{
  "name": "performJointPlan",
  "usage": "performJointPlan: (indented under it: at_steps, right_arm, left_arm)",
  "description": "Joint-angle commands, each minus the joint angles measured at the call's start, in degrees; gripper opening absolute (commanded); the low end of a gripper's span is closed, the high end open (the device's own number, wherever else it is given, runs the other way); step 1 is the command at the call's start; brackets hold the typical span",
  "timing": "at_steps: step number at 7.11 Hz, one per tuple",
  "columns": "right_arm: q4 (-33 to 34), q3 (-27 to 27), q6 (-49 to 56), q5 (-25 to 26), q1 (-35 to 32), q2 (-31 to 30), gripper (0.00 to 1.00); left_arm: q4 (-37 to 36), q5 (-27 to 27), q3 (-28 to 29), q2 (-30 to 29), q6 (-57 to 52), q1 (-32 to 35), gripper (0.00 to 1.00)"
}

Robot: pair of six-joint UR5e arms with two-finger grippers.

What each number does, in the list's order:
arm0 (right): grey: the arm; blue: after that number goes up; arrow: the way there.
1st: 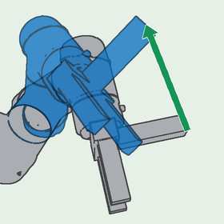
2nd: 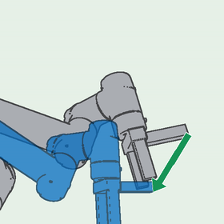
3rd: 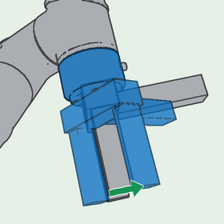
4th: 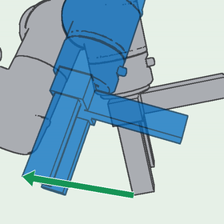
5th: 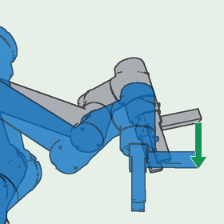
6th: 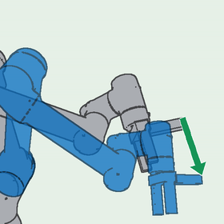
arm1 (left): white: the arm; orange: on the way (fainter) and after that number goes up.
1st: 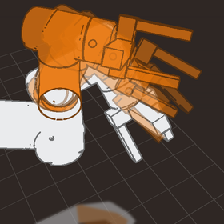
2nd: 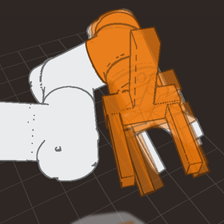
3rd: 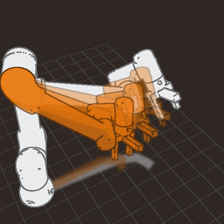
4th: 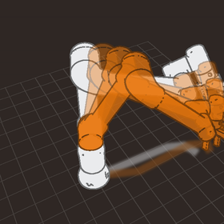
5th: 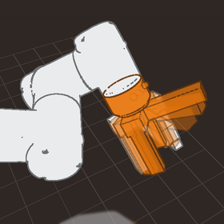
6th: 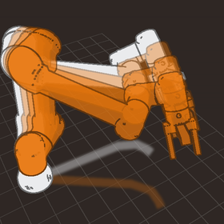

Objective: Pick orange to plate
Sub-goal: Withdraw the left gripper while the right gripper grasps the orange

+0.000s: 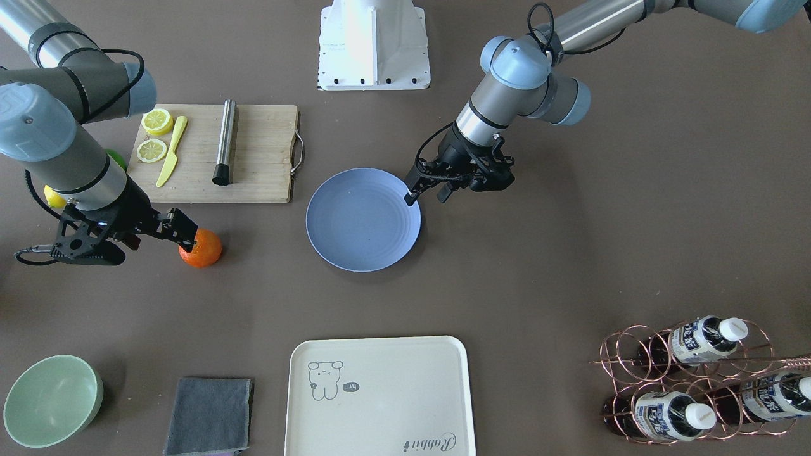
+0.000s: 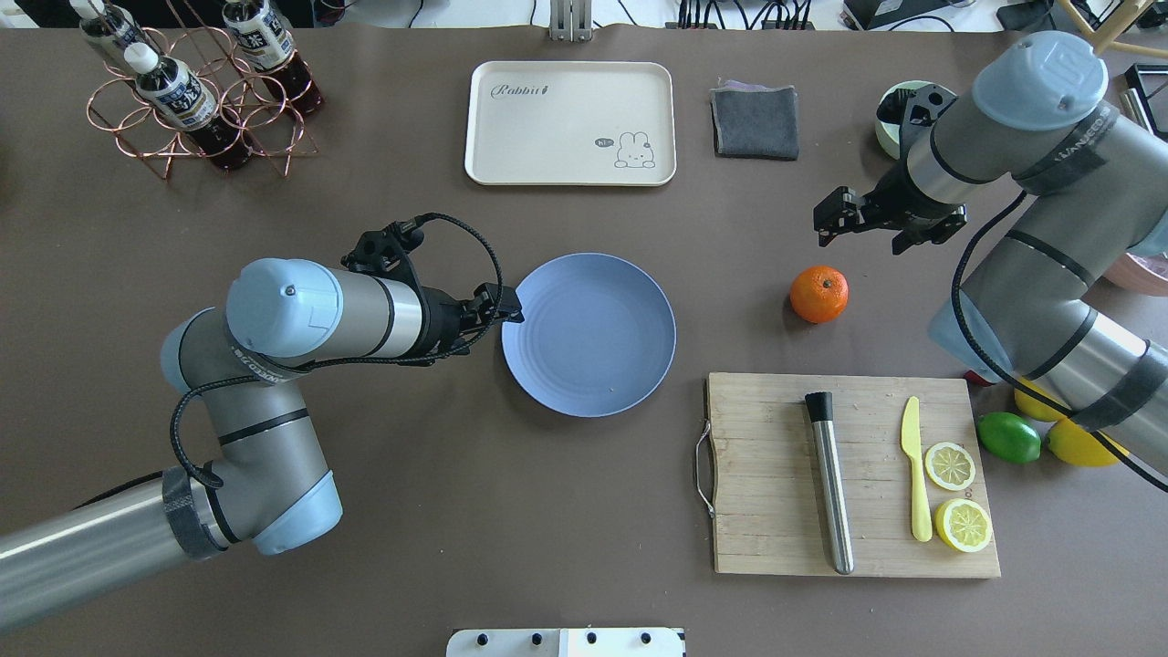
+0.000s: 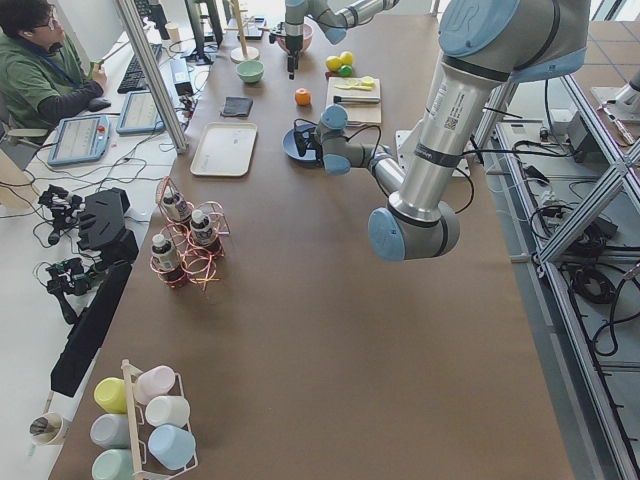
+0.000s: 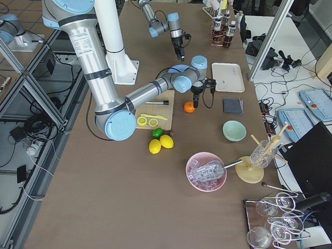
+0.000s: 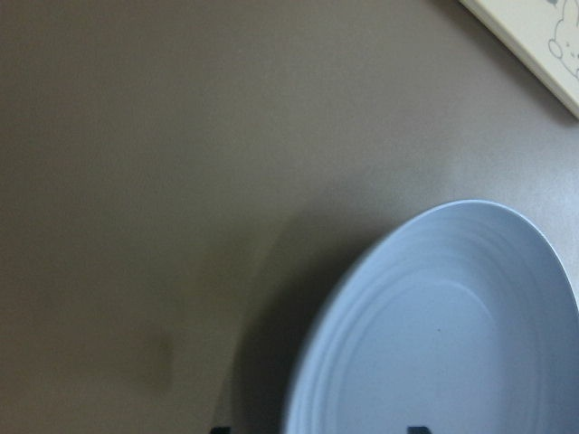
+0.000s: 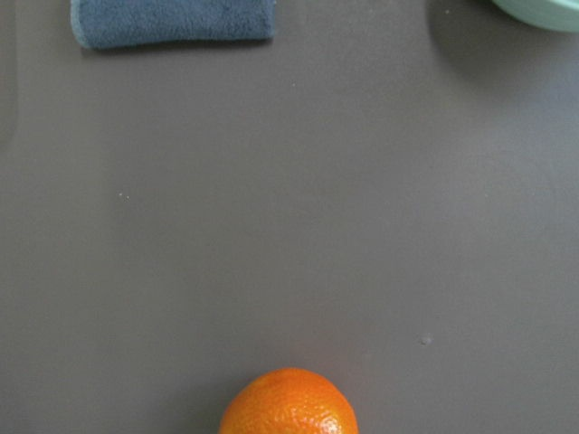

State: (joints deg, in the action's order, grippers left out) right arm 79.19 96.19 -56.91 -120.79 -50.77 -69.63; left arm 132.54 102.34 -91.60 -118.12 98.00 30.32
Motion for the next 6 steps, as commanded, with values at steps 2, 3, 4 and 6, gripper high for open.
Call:
performJointPlan:
  at_steps: [2,3,4,6]
  right_arm:
    - [-0.1,-2.8,0.0,2.5,3.7,1.4,1.0]
    - [-1.7,-4.3,0.0,2.6,4.0,1.6,1.0]
    - [-3.2,-5.7,0.0,2.7,4.4,1.6,1.0]
    - [-3.7,-5.9,-1.4,2.5,4.8,1.4,1.0]
  left_arm:
    - [-0.3,3.7,-3.6,4.5,-14.4,6.0,0.98]
    - [-0.3,9.0,-3.8,6.3,-22.2,10.9,0.98]
    - [-3.3,11.3,-4.0,6.6,-26.5,14.6,0.98]
    - [-10.9,14.9,-7.4,8.2,-41.9,21.8,0.98]
